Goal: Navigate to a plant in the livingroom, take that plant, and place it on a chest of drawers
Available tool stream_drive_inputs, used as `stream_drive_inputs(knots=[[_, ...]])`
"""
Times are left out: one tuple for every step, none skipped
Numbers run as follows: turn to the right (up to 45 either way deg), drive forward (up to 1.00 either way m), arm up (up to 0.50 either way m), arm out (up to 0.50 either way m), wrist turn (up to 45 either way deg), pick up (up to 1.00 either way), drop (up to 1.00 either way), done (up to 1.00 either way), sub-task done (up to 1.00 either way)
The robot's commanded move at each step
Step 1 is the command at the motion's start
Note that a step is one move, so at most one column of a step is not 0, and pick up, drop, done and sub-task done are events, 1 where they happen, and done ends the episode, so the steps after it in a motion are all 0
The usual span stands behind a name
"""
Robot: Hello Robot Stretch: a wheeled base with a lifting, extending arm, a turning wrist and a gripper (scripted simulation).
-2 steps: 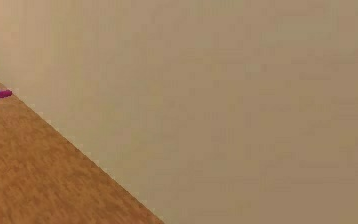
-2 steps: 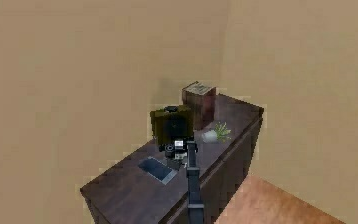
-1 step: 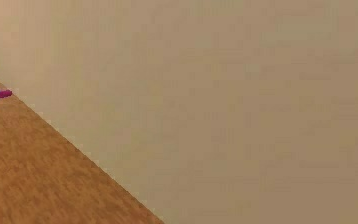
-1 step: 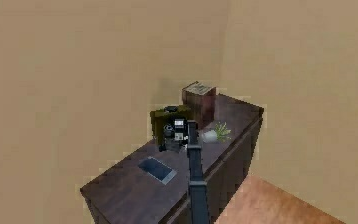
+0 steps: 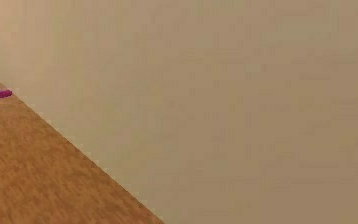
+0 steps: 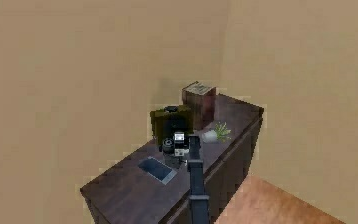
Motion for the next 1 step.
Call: stream_drive_inputs(knots=[[0.0,0.0,0.0,0.0,0.0,0.0,0.0,1.0,0.0]])
